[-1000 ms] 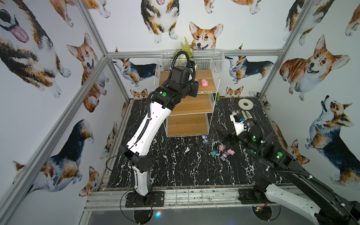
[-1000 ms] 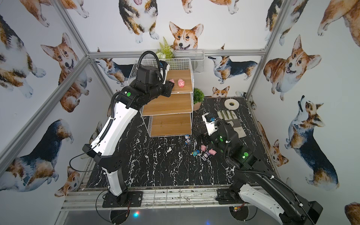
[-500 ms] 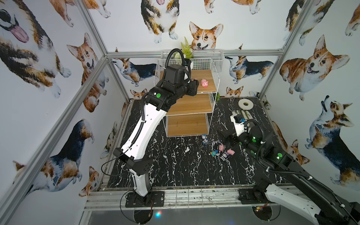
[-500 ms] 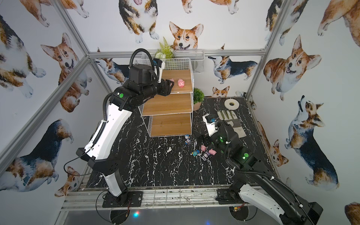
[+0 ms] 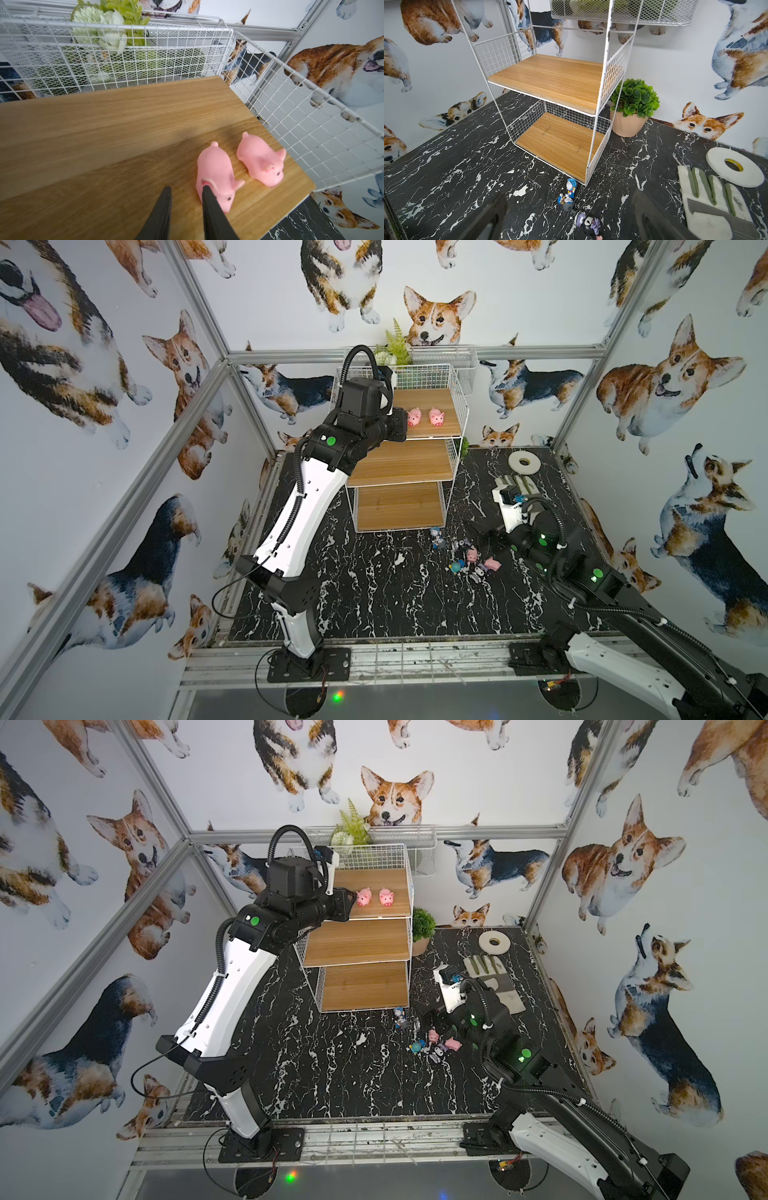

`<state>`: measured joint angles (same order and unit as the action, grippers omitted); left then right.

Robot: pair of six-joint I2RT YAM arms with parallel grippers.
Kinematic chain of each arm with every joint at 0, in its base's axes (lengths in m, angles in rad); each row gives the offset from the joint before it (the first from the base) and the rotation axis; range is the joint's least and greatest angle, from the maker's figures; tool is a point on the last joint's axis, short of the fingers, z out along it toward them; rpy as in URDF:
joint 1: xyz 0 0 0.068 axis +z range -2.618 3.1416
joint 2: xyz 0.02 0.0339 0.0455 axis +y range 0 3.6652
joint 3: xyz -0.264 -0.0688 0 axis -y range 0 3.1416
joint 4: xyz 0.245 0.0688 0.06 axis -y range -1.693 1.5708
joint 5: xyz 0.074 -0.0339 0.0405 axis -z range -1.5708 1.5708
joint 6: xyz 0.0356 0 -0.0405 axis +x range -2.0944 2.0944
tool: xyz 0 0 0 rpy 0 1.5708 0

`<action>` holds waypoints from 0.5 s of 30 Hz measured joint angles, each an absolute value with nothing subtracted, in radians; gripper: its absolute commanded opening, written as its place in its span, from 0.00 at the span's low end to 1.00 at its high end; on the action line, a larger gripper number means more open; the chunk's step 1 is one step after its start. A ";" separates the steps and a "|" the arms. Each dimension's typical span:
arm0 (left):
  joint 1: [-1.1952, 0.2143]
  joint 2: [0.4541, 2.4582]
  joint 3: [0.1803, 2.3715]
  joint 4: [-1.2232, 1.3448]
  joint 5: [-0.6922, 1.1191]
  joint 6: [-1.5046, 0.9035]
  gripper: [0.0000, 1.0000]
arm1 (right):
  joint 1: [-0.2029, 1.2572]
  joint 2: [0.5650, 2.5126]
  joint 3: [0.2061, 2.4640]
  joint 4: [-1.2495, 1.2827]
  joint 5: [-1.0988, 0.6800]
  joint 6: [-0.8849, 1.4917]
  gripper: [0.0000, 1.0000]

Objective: Organize plastic toys on shelves
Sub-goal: Place the plastic toy on the shelf.

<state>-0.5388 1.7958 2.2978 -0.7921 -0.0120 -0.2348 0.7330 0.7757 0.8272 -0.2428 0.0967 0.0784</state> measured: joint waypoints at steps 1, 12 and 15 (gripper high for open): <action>-0.539 1.797 2.299 -0.792 -0.015 -0.235 0.30 | 0.733 0.773 0.826 -0.243 0.097 0.078 1.00; -0.552 1.801 2.298 -0.793 -0.016 -0.234 0.30 | 0.733 0.777 0.824 -0.243 0.094 0.078 1.00; -0.557 1.800 2.289 -0.794 -0.007 -0.231 0.30 | 0.733 0.778 0.824 -0.243 0.094 0.078 1.00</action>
<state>-0.5568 1.8004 2.2894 -0.7937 -0.0067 -0.2306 0.7330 0.7776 0.8238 -0.2432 0.0937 0.0780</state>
